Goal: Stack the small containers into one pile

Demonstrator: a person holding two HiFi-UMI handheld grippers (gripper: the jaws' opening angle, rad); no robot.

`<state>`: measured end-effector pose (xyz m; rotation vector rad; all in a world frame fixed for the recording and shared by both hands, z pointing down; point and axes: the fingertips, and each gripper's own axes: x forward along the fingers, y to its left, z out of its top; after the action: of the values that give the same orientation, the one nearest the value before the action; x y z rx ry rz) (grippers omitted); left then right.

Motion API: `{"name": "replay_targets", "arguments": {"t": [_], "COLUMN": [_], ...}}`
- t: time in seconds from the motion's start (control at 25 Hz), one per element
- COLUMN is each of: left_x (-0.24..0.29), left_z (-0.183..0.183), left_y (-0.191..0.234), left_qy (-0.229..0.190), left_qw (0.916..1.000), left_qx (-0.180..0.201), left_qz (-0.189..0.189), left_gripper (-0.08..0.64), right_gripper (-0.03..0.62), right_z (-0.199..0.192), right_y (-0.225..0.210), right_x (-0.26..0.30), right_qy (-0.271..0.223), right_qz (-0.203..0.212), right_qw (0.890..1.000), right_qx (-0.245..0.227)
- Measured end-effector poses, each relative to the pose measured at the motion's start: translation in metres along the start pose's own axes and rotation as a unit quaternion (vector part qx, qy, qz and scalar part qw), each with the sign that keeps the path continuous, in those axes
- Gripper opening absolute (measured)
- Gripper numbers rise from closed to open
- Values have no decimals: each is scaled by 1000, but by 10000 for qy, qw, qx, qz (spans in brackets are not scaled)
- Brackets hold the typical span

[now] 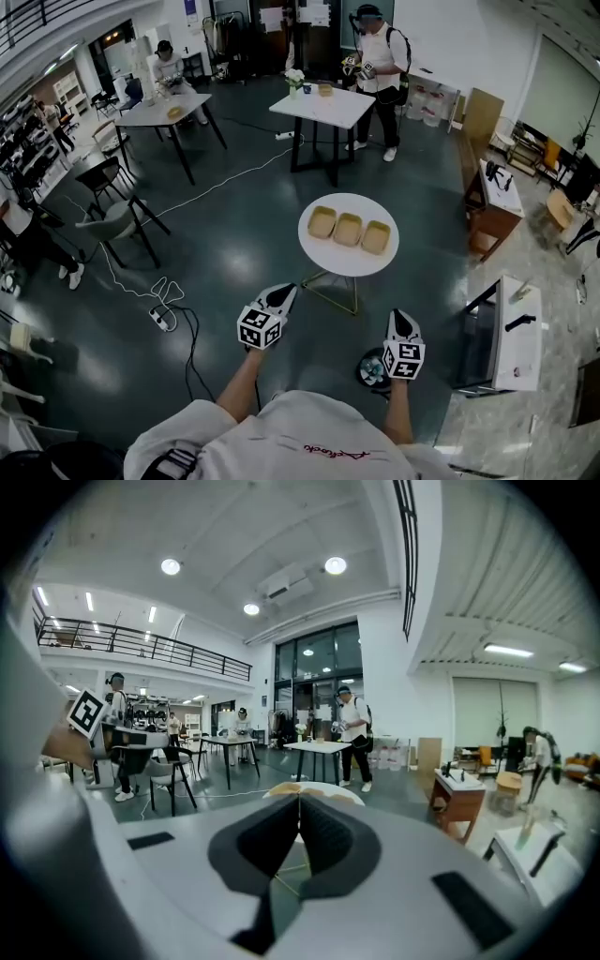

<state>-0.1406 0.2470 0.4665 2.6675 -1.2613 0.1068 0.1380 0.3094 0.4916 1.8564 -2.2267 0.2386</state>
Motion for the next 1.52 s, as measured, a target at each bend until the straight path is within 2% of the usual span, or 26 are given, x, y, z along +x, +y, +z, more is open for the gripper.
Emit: {"name": "replay_targets", "arguments": {"t": [0.52, 0.84, 1.08, 1.52], "left_x": [35, 52, 66, 126], "left_z": [5, -3, -9, -9], "left_y": [-34, -47, -38, 13], "left_qy": [-64, 6, 60, 77], "left_qw": [9999, 10000, 9999, 9994], "left_qx": [28, -19, -103, -238], "left_qz": [104, 65, 25, -225], "left_gripper": [12, 12, 12, 12], "right_gripper": [20, 20, 20, 20], "right_z": [1, -8, -11, -8], "right_y": [-38, -47, -50, -47], "right_x": [10, 17, 33, 96], "right_qy": [34, 160, 240, 371], "right_qz": [209, 396, 374, 185], "right_qw": [9997, 9990, 9989, 9991], "right_qx": [-96, -145, -130, -116]}}
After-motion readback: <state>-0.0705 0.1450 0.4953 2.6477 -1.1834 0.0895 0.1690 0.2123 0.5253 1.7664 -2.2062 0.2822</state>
